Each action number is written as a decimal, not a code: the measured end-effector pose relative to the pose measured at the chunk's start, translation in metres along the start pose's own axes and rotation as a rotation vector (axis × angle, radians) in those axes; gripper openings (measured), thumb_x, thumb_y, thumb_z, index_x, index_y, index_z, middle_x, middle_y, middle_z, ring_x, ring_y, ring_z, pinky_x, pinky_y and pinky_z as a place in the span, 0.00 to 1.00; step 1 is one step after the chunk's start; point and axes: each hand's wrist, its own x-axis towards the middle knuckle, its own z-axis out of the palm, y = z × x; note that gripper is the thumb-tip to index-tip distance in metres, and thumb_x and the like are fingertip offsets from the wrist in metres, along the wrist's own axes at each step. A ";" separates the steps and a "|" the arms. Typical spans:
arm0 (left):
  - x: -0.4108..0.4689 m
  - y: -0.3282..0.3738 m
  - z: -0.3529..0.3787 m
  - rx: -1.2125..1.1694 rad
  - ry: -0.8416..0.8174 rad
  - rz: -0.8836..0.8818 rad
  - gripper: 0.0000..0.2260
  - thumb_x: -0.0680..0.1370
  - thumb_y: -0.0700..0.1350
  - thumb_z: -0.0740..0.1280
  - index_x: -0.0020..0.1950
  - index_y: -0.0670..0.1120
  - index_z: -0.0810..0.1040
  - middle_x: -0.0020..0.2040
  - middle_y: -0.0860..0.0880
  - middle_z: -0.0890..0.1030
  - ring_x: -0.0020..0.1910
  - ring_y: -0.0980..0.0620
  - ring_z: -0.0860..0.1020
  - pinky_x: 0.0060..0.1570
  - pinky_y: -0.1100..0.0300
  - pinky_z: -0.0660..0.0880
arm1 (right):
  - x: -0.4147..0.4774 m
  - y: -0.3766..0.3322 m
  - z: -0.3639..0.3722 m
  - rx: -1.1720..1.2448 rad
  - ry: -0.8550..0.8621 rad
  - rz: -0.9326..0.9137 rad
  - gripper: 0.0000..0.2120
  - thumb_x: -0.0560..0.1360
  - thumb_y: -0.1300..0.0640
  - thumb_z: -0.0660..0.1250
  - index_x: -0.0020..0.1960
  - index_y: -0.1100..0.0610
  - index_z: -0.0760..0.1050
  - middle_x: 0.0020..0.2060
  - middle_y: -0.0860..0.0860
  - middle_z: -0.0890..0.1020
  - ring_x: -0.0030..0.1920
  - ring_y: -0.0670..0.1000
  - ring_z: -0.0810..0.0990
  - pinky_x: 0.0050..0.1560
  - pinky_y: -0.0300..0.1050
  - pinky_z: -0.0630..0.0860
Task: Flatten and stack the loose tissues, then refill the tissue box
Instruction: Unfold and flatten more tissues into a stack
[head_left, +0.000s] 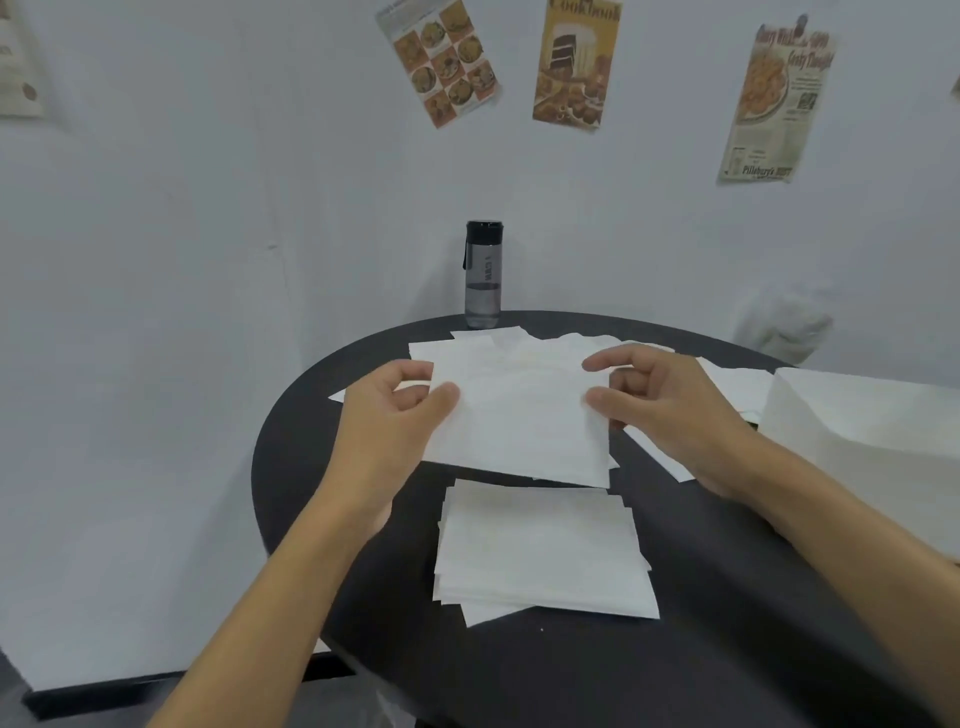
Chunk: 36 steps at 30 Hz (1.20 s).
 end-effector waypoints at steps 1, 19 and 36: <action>-0.003 -0.001 -0.001 0.062 -0.018 0.017 0.12 0.78 0.43 0.71 0.60 0.51 0.77 0.42 0.47 0.86 0.47 0.43 0.83 0.52 0.47 0.78 | -0.006 0.003 -0.001 -0.009 -0.005 0.023 0.09 0.77 0.64 0.69 0.56 0.55 0.78 0.28 0.49 0.73 0.30 0.45 0.75 0.38 0.33 0.72; -0.039 -0.033 -0.004 0.576 -0.261 0.167 0.04 0.76 0.47 0.72 0.45 0.57 0.82 0.51 0.61 0.74 0.46 0.59 0.75 0.44 0.73 0.69 | -0.057 0.046 -0.004 -0.401 -0.171 0.078 0.04 0.77 0.52 0.70 0.51 0.44 0.79 0.42 0.50 0.78 0.38 0.41 0.74 0.43 0.33 0.71; -0.026 -0.046 0.003 0.794 -0.600 0.268 0.21 0.71 0.69 0.61 0.61 0.65 0.78 0.64 0.72 0.71 0.68 0.68 0.66 0.74 0.53 0.62 | -0.009 0.073 -0.020 -0.773 0.179 0.354 0.22 0.77 0.52 0.67 0.69 0.56 0.72 0.66 0.55 0.75 0.67 0.58 0.73 0.65 0.53 0.71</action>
